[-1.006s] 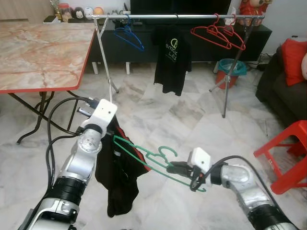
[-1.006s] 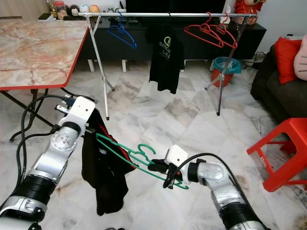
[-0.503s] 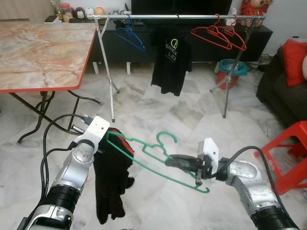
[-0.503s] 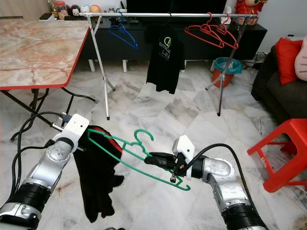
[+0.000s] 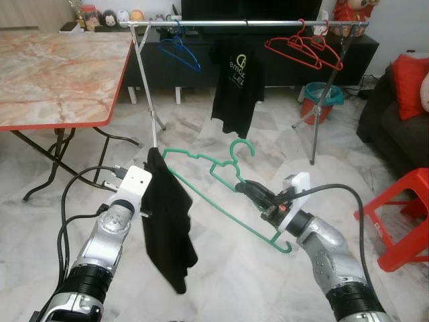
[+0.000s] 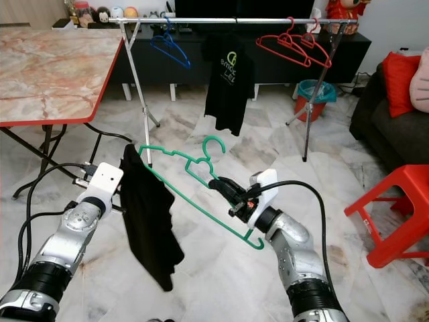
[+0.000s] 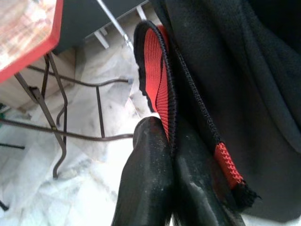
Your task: Hang hanger
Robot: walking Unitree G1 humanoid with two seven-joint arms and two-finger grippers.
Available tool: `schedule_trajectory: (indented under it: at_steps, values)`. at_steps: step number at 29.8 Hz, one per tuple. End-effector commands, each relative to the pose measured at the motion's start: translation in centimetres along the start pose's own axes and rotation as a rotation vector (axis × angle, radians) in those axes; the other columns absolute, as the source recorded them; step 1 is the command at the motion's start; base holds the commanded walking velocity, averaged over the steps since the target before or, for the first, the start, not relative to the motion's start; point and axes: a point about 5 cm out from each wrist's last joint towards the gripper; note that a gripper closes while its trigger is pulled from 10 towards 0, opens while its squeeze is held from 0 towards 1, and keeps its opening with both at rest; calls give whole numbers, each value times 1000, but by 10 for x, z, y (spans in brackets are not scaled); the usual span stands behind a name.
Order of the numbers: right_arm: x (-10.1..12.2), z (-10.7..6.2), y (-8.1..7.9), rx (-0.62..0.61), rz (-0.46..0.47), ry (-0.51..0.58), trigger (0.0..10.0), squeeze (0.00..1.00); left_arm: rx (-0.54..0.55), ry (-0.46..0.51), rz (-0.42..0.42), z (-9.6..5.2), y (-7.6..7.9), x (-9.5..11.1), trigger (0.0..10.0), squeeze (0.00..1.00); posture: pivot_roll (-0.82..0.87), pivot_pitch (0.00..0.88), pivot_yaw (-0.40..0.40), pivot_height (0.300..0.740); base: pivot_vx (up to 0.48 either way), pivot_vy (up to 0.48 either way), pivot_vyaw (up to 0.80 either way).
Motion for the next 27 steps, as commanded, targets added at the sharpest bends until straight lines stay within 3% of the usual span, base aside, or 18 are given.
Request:
schedule_trajectory:
  at_steps: [1,3,7,11,17,27]
  values:
    - [23,0,0,28,-78,84,10000,0,-10,-68,-8,-3,0,-16,10000,0,34,0,-18,740,0,0,0]
    - [15,-7,1,74,-117,-24,10000,0,22,-29,-15,-2,-5,-8,10000,0,36,0,-19,740,0,0,0]
    - [7,-14,2,113,-147,-134,10000,0,62,12,-32,-1,-10,0,10000,0,33,0,-20,740,0,0,0]
    - [-12,-27,3,185,-236,-353,10000,0,136,96,-60,0,-21,15,10000,0,35,0,-21,740,0,0,0]
    - [-25,-39,3,270,-291,-527,10000,0,186,178,-78,-1,-32,31,10000,0,38,0,-22,740,0,0,0]
    - [-30,-51,14,323,-461,-812,10000,0,197,192,-71,-3,-33,30,10000,0,38,0,-20,740,0,0,0]
Point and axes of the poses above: a point about 5 cm out from each wrist's last joint towards the gripper, its own z axis pointing out of the wrist towards the gripper, its own x axis along the axis of the wrist's last joint, y = z × x, and after that the axes turned 6 degrees about -z, right-handed
